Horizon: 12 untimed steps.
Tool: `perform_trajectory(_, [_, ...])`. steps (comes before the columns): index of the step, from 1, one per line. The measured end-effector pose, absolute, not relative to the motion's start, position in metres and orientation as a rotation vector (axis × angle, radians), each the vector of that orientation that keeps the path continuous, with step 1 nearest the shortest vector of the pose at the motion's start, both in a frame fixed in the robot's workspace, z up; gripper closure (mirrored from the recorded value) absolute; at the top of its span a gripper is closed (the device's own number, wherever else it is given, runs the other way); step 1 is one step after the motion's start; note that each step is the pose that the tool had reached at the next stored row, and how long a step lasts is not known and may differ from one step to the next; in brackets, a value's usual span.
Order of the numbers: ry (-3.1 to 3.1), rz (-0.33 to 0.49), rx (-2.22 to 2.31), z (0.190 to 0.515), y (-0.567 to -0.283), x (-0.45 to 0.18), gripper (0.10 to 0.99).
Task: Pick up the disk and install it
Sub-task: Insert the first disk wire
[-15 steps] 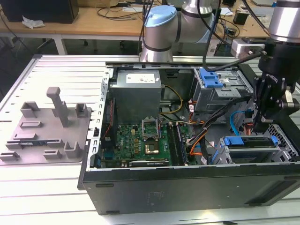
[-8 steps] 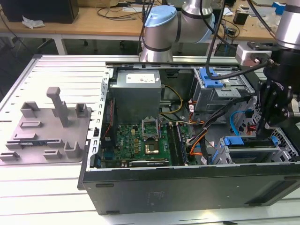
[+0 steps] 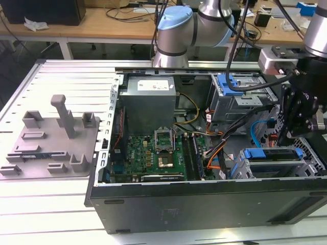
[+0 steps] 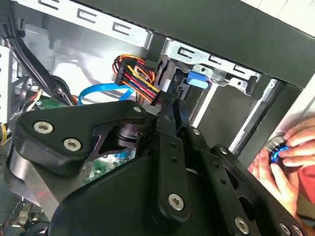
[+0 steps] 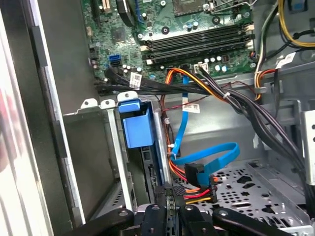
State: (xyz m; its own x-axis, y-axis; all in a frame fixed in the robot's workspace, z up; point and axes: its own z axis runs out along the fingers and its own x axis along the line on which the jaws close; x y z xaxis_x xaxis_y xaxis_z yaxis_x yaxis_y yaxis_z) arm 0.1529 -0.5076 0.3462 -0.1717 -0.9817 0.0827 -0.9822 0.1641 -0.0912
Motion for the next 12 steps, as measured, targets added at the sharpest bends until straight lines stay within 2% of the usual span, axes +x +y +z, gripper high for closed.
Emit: perform_trajectory(12, [-2.422,0.124,2.065,0.351,-0.528,0.152,0.918])
